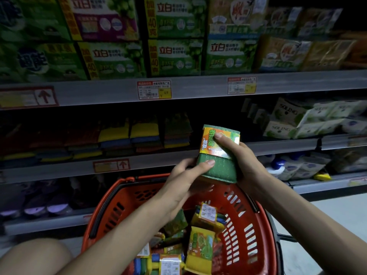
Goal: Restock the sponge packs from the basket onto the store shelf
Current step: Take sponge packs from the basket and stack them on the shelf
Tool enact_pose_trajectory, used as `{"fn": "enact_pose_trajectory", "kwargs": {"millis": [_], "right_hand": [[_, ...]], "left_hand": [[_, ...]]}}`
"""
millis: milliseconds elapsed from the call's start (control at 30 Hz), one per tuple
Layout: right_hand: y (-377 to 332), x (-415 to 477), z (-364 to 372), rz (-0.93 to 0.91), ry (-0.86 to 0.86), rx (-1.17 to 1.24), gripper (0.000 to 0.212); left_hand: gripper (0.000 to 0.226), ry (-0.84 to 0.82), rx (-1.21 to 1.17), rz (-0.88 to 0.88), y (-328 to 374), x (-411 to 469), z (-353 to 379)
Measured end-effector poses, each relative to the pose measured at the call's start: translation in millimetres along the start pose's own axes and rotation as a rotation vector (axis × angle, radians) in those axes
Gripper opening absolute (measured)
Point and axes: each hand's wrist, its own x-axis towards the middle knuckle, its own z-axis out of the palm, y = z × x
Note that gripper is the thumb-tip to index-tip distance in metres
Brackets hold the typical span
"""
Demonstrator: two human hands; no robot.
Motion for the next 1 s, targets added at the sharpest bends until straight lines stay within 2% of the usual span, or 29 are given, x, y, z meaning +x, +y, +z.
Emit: {"fn": "enact_pose_trajectory", "kwargs": {"millis": [100,233,333,467,567,667,833,1000], "right_hand": [[1.2,9.6,-2.7,-0.016,-0.003,-0.029,0.074],[2.3,19.0,-9.0,0.031,-0.058,-0.105,0.065],[7.3,17.9,-15.6,0.039,0.062,-0.212,0.068],[12.6,3.9,-18.2,-0.019,0.228,-0.261,0.064],[13.0,-2.3,-18.2,-0.061,0.239,-0.312,0.049],[10.9,2.0,-19.9,-0.054,0.236,-0.224,0.045],[10.2,23.5,-29.8,-0.024,0.291,-0.025,0.033],[5.4,41.5,-26.7,0.001,0.313,0.106,0.037]], "left_hand": [[0.056,0.042,0.033,-0.003,2.5,3.1,-0.6],[0.04,0.09,-0.007,0.023,5.9,9.1,4.3],[0.036,0.162,-0.078,0.026,7.4,18.7,9.1],[0.05,0.306,-0.169,0.054,8.2,37.1,19.4],[0.057,0.35,-0.156,0.085,8.9,47.6,27.4],[0.059,0.373,-0.088,0.094,6.8,53.4,31.5],[0.049,0.366,-0.017,0.086,7.1,55.0,34.7],[0.024,0.359,-0.106,0.023,9.0,58.8,26.4]]}}
